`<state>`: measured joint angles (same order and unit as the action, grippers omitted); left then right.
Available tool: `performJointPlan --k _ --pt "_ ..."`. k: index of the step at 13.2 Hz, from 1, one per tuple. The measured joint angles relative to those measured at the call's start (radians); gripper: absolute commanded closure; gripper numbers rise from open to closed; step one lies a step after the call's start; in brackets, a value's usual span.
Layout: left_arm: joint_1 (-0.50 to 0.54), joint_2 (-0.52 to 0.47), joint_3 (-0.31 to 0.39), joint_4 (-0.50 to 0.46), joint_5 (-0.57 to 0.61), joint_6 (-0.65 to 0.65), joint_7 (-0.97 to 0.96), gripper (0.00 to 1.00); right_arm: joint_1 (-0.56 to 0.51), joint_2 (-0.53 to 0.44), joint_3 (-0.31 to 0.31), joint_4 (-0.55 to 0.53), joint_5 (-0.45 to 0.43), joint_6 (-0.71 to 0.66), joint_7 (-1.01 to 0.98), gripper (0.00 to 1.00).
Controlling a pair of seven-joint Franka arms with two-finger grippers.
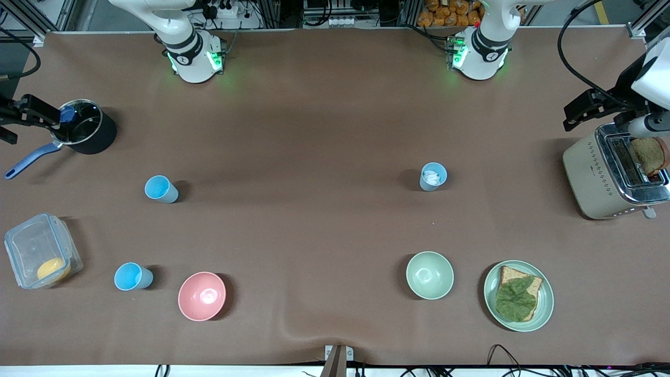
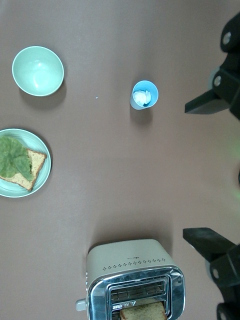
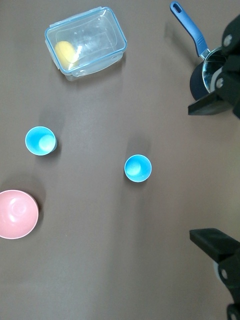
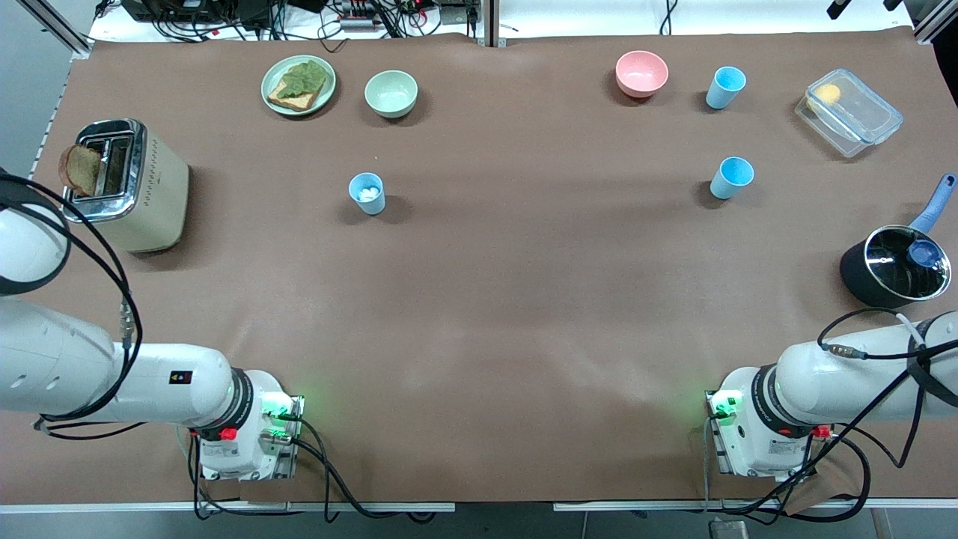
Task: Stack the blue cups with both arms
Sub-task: 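Reach the left gripper to a blue cup while the right gripper reaches another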
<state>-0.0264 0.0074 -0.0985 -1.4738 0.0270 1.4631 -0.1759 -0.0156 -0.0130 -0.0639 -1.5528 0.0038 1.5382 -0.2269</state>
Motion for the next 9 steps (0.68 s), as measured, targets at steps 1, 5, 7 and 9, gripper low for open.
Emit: performJointPlan --k 1,5,7,9 --pt "0.000 0.000 0.000 0.000 0.000 -0.001 0.000 0.00 0.000 0.000 0.000 -0.002 0.000 0.001 0.000 0.00" --pt "0.000 0.003 -0.001 -0.001 0.000 -0.005 0.000 0.00 0.000 0.000 0.000 -0.003 0.000 0.001 0.000 0.00" --pt "-0.007 0.018 -0.003 -0.012 0.000 -0.006 0.000 0.00 0.000 0.000 -0.001 -0.003 0.000 0.001 0.000 0.00" --pt "-0.025 0.055 -0.010 -0.034 0.000 0.010 -0.008 0.00 0.000 0.000 -0.003 -0.005 0.000 -0.002 0.000 0.00"
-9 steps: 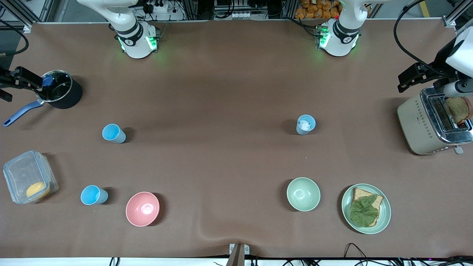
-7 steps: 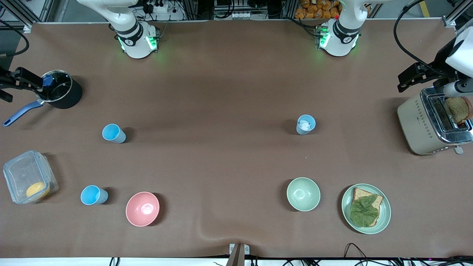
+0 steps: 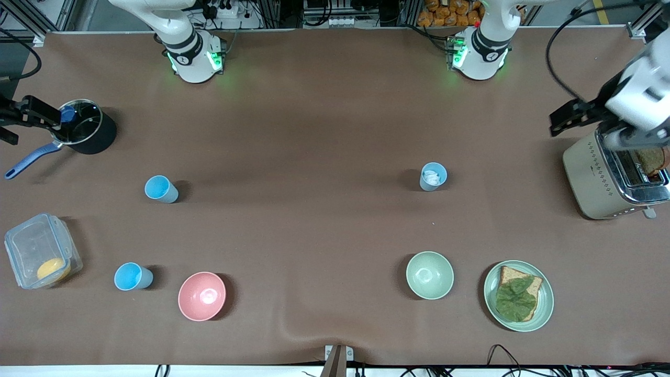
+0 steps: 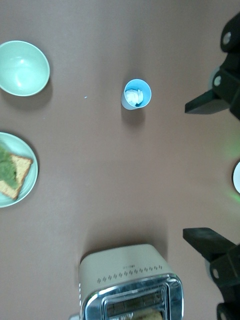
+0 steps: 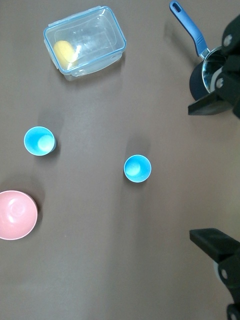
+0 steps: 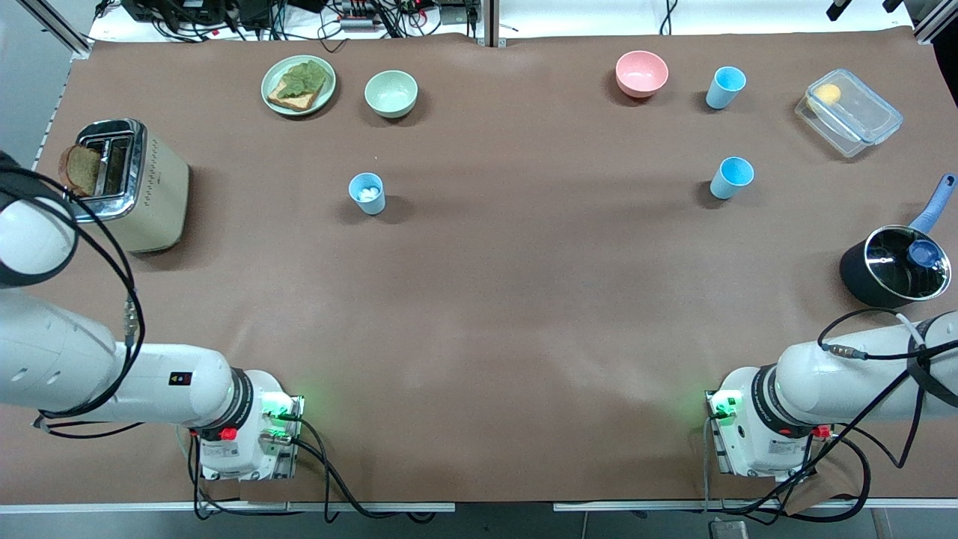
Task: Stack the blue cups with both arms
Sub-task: 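Reach the left gripper to a blue cup while the right gripper reaches another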
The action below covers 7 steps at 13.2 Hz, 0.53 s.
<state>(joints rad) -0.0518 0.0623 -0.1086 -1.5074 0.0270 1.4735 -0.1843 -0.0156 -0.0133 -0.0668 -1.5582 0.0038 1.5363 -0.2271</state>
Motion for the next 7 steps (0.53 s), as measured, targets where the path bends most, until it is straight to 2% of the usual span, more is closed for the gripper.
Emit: performJointPlan --k 2,4,7 --pt "-0.005 0.028 -0.005 -0.059 0.000 0.085 -0.009 0.00 0.000 0.001 -0.001 -0.006 0.000 0.000 0.000 0.00" --pt "-0.005 0.031 -0.006 -0.162 -0.001 0.214 -0.033 0.00 0.000 0.012 -0.002 -0.007 0.000 0.003 0.000 0.00" --pt "-0.005 0.033 -0.059 -0.318 -0.005 0.402 -0.144 0.00 0.006 0.051 0.002 -0.009 0.000 0.004 -0.002 0.00"
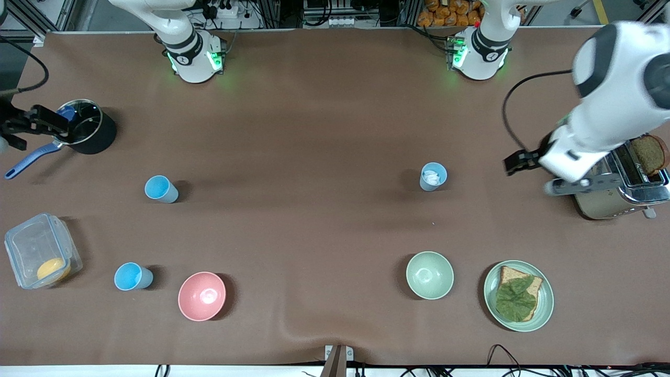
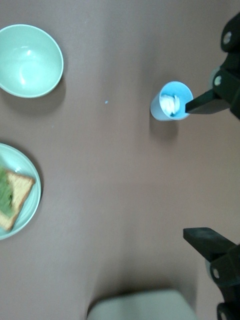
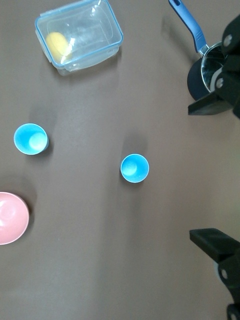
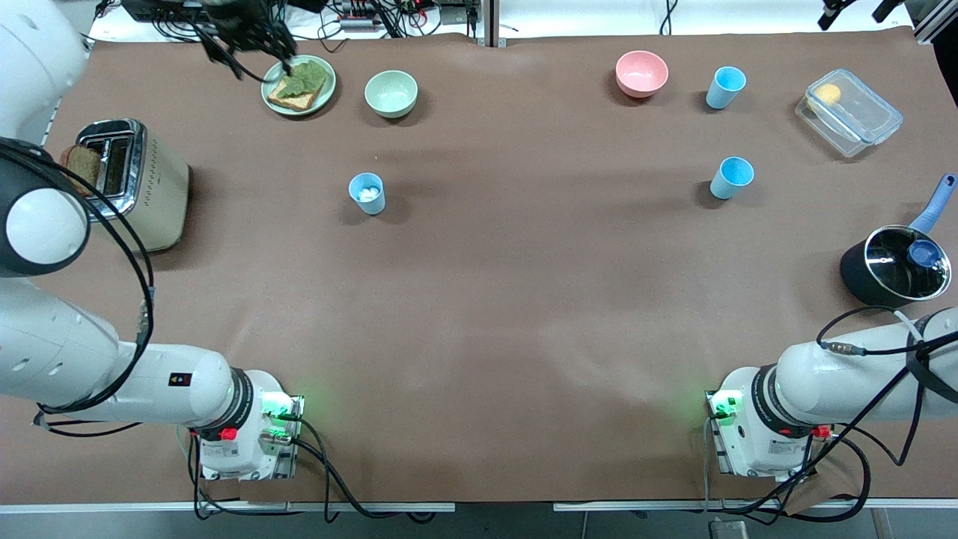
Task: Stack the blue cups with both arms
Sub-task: 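Reach the left gripper to a blue cup while the right gripper reaches another, then close the left gripper and the right gripper around the blue cups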
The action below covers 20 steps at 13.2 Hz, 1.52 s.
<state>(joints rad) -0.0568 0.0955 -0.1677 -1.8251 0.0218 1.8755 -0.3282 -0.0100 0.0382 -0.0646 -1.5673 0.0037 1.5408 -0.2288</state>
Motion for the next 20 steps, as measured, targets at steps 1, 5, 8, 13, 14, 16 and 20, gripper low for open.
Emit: performJointPlan --k 1,5,8,13,14,16,20 --pt "-0.002 0.002 -0.024 -0.058 -0.001 0.066 -0.037 0.00 0.014 0.028 0.001 -0.001 -0.002 0.001 -0.001 0.00" --pt "-0.009 0.012 -0.055 -0.269 -0.046 0.269 -0.064 0.00 0.061 0.162 0.002 0.007 -0.014 0.055 -0.001 0.00" --pt "-0.036 0.042 -0.081 -0.346 -0.065 0.366 -0.098 0.00 0.057 0.203 -0.006 0.016 -0.020 0.073 -0.001 0.00" --pt "-0.047 0.129 -0.092 -0.392 -0.065 0.474 -0.111 0.01 0.052 0.270 -0.012 0.011 -0.020 0.061 -0.001 0.00" --pt "-0.047 0.133 -0.092 -0.404 -0.065 0.483 -0.111 0.16 0.052 0.279 -0.012 0.005 -0.020 0.059 -0.001 0.00" --pt "-0.047 0.134 -0.092 -0.427 -0.065 0.506 -0.111 0.34 0.052 0.291 -0.013 -0.019 -0.021 0.065 -0.001 0.00" --pt "-0.047 0.147 -0.092 -0.462 -0.065 0.549 -0.111 0.85 0.016 0.299 -0.017 -0.137 -0.022 0.177 -0.003 0.00"
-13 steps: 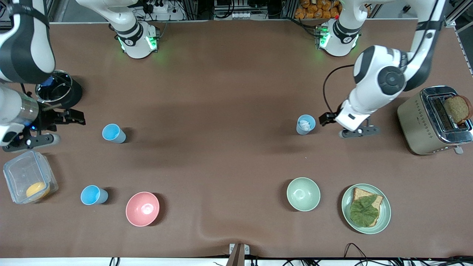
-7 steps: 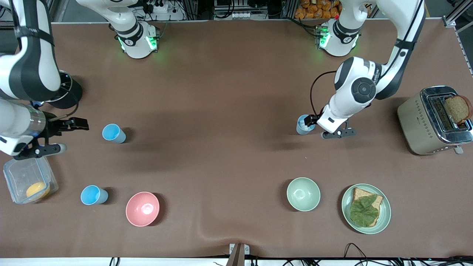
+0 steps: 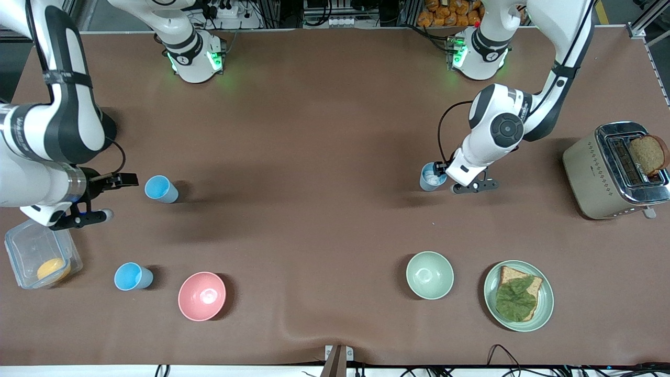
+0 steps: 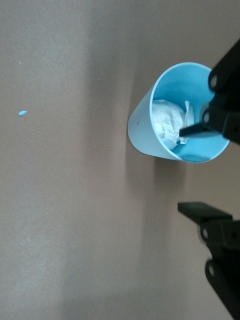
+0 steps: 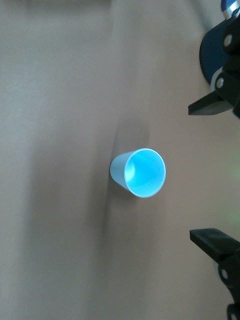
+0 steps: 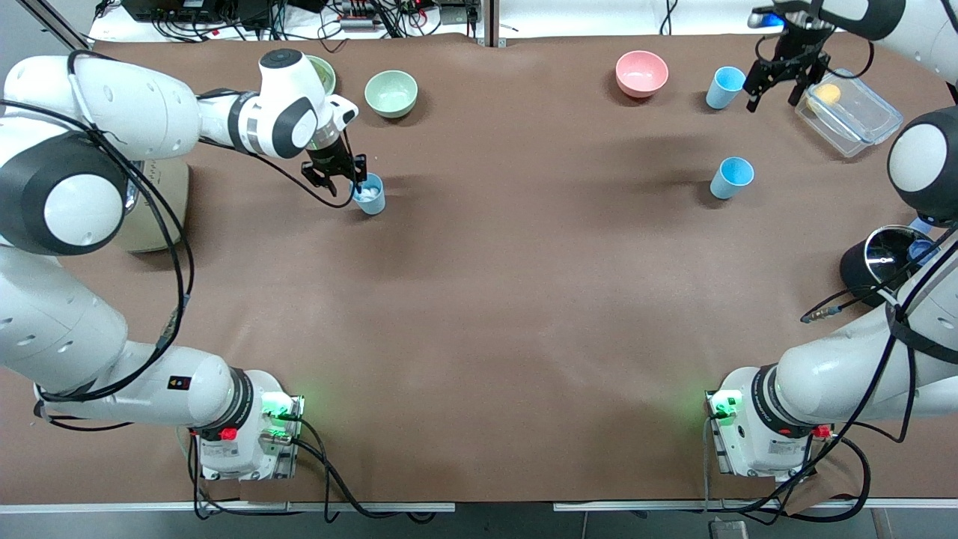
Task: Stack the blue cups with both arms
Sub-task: 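Close the left gripper and the right gripper around the blue cups, then carry the cup with the left gripper to mid-table and release it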
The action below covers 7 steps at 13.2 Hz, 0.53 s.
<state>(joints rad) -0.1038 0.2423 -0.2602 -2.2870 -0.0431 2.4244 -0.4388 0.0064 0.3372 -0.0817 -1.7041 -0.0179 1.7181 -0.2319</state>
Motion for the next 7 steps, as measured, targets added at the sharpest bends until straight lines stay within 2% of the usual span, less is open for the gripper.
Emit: performJointPlan --k 1,7 --pt "0.000 0.006 0.000 -0.001 0.000 0.008 0.000 1.00 -0.016 0.003 0.000 -0.041 0.000 0.046 -0.009 0.00" --pt "-0.020 0.017 -0.027 0.017 -0.007 0.022 -0.033 1.00 -0.066 0.011 0.003 -0.222 0.000 0.253 -0.038 0.00"
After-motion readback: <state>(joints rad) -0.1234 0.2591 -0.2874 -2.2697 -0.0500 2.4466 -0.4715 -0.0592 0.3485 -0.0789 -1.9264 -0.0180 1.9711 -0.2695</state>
